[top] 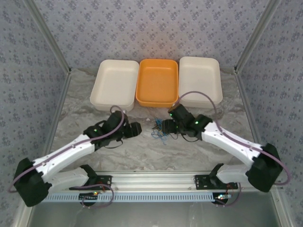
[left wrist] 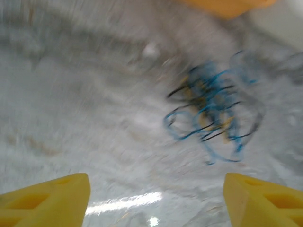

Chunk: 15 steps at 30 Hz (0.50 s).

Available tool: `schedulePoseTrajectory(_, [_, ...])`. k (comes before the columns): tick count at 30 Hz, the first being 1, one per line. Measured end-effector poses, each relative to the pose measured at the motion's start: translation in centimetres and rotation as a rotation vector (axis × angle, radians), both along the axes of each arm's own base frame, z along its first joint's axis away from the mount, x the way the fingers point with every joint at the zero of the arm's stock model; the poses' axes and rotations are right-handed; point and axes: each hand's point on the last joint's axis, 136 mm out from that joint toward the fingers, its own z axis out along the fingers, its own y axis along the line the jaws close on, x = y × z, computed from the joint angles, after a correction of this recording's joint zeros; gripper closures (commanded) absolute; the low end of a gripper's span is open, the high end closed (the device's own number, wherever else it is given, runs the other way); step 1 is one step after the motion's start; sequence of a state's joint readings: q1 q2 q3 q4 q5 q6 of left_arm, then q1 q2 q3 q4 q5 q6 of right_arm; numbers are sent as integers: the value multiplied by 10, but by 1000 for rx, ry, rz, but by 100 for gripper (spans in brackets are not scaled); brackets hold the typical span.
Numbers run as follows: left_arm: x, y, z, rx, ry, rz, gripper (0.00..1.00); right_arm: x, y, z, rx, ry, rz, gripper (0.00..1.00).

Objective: Untangle the cables

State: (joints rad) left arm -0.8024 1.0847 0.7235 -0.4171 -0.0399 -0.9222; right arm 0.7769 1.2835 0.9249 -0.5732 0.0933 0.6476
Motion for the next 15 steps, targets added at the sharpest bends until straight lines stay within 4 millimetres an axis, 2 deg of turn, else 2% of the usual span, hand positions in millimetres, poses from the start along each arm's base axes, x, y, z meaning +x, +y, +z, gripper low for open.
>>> schedulePoseTrajectory(2, [1,-8,-17,7,39,9,33,1,0,-22,16,53,-21,36])
schedulePoseTrajectory(7, [22,-46,-32,-44,64,0,33,13,5,-48,108,109,-72,48])
schedulePoseTrajectory(9, [31,-60,-36,-61,73,-7,33,20,9,-54,137,121,-90,55])
schedulePoseTrajectory(14, [62,-102,-42,-91,78,-29,35,36,14,-63,186,130,-131,83])
schedulePoseTrajectory(15, [67,-109,-44,-97,77,-32,38,37,14,-64,190,131,-135,86])
